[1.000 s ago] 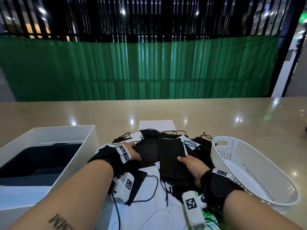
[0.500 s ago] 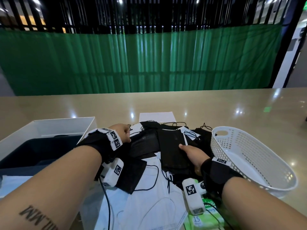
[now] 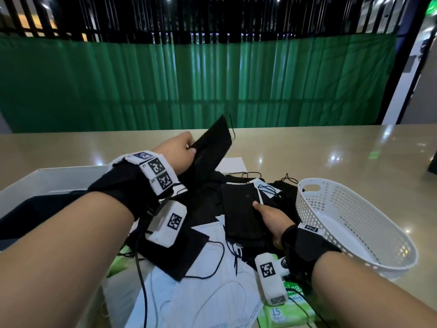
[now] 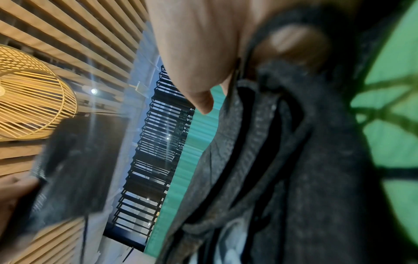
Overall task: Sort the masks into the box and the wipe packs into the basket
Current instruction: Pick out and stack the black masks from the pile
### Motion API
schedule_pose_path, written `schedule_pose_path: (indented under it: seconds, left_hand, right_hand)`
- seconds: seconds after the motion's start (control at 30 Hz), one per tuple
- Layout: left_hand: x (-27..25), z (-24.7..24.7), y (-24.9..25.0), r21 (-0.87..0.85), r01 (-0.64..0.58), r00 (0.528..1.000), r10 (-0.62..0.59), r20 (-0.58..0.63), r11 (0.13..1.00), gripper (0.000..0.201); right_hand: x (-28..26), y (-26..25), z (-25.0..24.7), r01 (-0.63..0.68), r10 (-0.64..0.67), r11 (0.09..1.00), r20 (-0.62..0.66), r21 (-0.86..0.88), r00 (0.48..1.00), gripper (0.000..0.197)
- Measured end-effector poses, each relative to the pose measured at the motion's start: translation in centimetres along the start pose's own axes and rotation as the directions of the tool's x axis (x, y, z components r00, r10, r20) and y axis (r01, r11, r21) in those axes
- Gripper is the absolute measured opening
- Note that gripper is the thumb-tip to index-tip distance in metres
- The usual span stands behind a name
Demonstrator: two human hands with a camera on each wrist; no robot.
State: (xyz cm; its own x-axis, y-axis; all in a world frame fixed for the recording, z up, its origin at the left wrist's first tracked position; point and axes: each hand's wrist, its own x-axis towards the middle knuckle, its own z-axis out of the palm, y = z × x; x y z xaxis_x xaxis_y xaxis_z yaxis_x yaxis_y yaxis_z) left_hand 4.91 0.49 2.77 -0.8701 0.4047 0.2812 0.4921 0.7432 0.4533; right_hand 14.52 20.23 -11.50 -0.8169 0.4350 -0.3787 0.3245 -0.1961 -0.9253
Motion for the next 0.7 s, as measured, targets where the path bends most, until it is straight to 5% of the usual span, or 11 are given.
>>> schedule_pose_path:
  seconds: [0.13,0.2,0.33,0.47,0.53,0.7]
  left_hand:
    - [-0.1,2.8,2.2,-0.478,0.091,0.996,-0.075,0.053,0.874,0.015]
    - [-0.5,5.5,2.3,-0.576,0.187,0.980,-0.111,0.166,0.796,0.007]
    - [-2.3,11.2,1.2,-0.368,0.301,0.915,-0.158,0.371,0.880,0.025]
    - [-3.3,13.1,0.6,-0.284,0.329,0.838,-0.140,0.527,0.900,0.040]
    - [-3.3,12.3,0.8,-0.276,0.305,0.839,-0.119,0.531,0.911,0.041]
    - [-3.2,7.3,-0.4,0.048,0.070,0.904,-0.084,0.420,0.996,0.038]
  right_hand:
    - [0.2,0.3,-0.3,-0.032,0.032,0.985,0.002,0.169,0.999,0.058]
    - [0.2,0.4,-0.4,-0.024,0.025,0.981,0.002,0.192,1.000,0.070]
    - [0.8,0.6,-0.7,-0.001,-0.005,0.984,0.031,0.176,1.000,0.081]
    - [0.4,0.6,-0.5,-0.011,0.002,0.991,0.070,0.136,0.998,0.051]
    - [0.3,0.6,-0.3,0.013,-0.021,0.995,0.081,0.098,0.996,0.029]
    - [0.2,0.9,-0.3,0.044,-0.050,0.997,0.105,0.060,0.993,0.025]
